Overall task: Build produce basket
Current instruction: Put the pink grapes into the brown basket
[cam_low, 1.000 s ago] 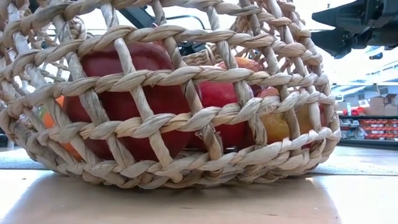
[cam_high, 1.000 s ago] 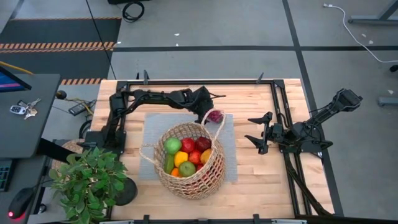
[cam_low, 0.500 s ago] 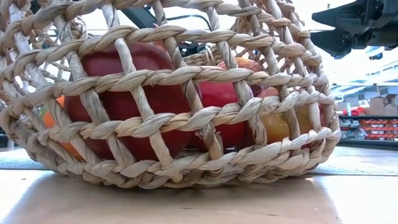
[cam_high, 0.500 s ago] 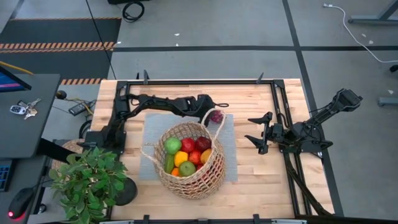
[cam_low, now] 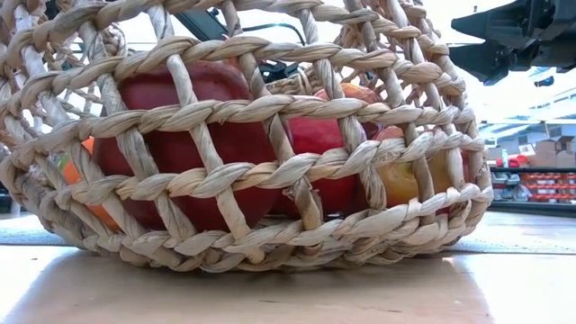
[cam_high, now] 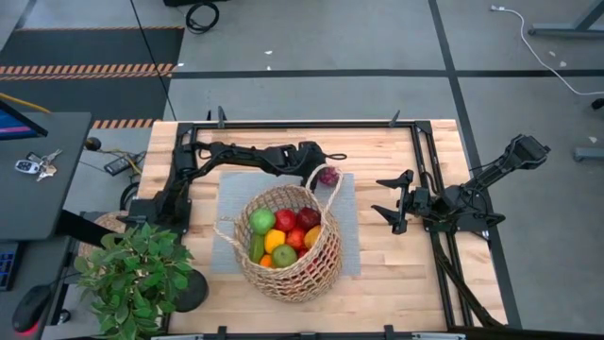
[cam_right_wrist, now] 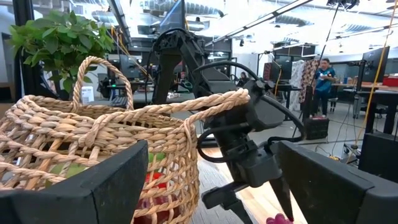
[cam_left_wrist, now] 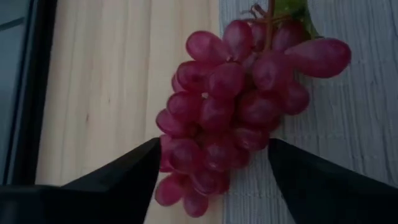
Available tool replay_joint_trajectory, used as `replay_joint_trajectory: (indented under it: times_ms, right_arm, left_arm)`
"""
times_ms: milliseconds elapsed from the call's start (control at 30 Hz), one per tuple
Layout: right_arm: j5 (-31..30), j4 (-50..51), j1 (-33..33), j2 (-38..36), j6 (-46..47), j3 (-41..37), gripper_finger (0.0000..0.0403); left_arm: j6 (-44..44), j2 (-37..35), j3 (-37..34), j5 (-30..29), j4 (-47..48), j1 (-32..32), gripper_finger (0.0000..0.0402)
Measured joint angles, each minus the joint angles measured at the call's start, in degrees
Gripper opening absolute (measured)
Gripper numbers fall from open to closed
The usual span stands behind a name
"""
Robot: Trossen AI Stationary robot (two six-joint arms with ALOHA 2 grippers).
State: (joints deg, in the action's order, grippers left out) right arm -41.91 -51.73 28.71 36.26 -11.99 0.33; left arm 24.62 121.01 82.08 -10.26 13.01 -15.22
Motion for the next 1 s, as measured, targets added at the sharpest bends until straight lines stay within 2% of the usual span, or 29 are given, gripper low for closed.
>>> replay_joint_trajectory:
  times_ms: [300,467,700,1000]
  right_arm:
    - [0.0,0.01,0.0,0.01,0.0,0.01,0.0362]
    - [0.0,-0.01,0.0,-0.01,0.0,0.0,0.0362]
    - [0.0,0.0,0.0,0.0,0.0,0.0,0.0362]
    - [0.0,-0.02,0.0,0.01,0.0,-0.01,0.0362]
  left_arm:
    - [-0.18,0.0,0.0,0.0,0.49,-0.02,0.0179]
    - [-0.3,-0.02,0.04,0.01,0.33,-0.04,0.0121]
    - [-0.33,-0.02,0.04,0.02,0.4,-0.04,0.0061]
    - [-0.95,-1.53,0.04,-0.04,0.39,-0.1,0.0008]
